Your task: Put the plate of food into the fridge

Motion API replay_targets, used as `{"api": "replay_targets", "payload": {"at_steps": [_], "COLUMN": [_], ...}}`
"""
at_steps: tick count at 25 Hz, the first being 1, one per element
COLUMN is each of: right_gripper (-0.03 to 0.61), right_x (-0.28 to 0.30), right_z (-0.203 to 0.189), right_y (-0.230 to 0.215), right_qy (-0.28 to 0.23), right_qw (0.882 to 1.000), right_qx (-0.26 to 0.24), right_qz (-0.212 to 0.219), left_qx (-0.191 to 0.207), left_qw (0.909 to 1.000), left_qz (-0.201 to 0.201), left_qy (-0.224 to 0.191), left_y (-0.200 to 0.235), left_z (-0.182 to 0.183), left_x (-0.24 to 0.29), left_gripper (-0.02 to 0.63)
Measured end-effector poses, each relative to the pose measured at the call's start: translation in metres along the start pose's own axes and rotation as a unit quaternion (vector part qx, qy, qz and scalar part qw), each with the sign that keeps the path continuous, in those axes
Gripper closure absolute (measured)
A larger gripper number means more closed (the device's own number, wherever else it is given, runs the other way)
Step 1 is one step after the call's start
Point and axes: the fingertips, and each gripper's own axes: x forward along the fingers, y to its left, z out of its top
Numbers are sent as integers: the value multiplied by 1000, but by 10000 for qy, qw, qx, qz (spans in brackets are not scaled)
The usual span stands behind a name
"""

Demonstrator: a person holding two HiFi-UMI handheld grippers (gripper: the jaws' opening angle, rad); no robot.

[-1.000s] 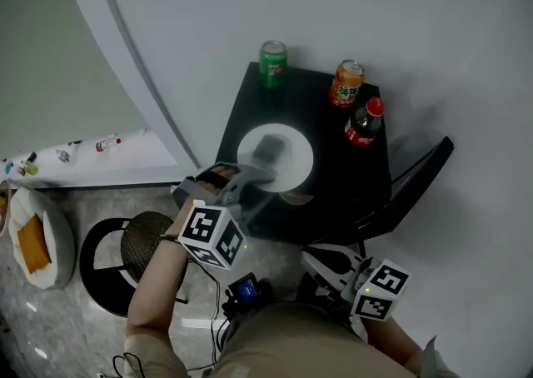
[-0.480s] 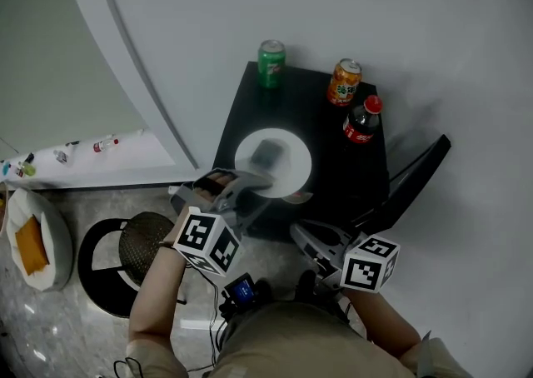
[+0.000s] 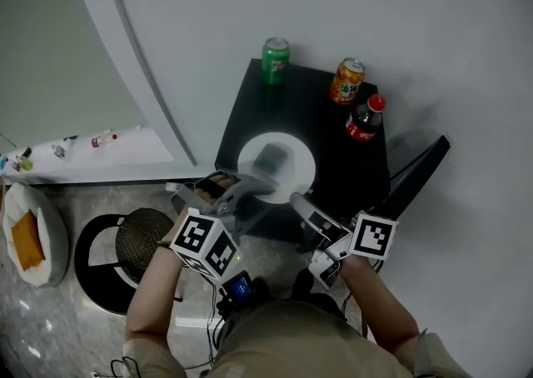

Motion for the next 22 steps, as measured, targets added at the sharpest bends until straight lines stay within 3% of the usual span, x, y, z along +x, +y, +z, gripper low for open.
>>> {"api": "replay_targets", "payload": {"at_steps": [10, 18, 22], "right_gripper": [425, 470, 485], "right_x": [10, 4, 2], "right_z": [-9, -10, -5], "right_y": [-10, -19, -12], "right_qy": [33, -75, -158], "right_qw": [9983, 9950, 9934], "right_qx": [574, 944, 1121], "right_qz": [-133, -320, -195], "left_qx": [14, 118, 118], "left_qw": [9998, 9998, 9997], "left_qz": [-55, -42, -15], "left_qy": [-191, -168, -233], "left_y": [-13, -14, -13], "left_z": [11, 13, 18], "left_x": [-7, -8, -8], "left_gripper": [537, 537, 537]}}
